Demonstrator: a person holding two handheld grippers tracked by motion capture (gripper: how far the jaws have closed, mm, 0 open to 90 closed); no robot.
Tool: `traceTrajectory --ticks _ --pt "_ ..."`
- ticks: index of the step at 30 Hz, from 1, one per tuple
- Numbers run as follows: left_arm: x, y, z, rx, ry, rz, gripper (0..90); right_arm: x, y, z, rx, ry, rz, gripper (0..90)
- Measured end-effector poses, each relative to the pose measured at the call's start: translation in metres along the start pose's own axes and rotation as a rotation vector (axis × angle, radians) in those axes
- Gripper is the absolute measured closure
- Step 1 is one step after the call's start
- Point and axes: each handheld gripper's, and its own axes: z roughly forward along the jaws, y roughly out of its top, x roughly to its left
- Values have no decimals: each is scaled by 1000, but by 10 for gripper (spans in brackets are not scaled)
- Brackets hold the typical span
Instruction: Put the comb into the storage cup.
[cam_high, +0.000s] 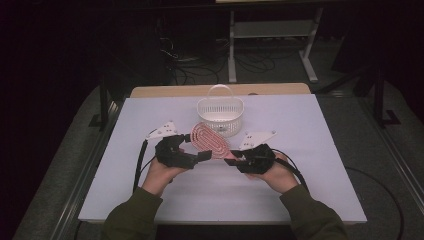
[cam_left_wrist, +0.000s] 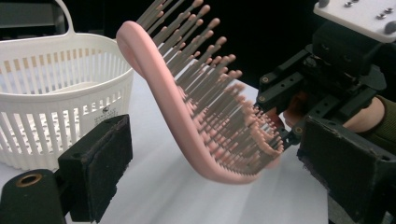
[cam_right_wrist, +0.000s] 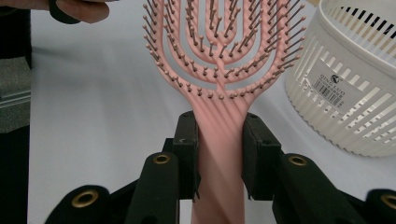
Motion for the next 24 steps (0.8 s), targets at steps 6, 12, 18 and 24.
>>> traceTrajectory --ticks 6,12,18,24 --pt "0 0 0 -3 18 -6 147 3 1 2 -6 -5 -11 686" --pt "1 2 -3 -25 14 -23 197 7 1 5 -12 -18 -17 687" --pt "2 2 -5 -34 15 -41 263 9 1 8 -5 -18 -20 687" --pt "3 2 -7 -41 19 -54 350 10 0 10 -2 -20 -22 687"
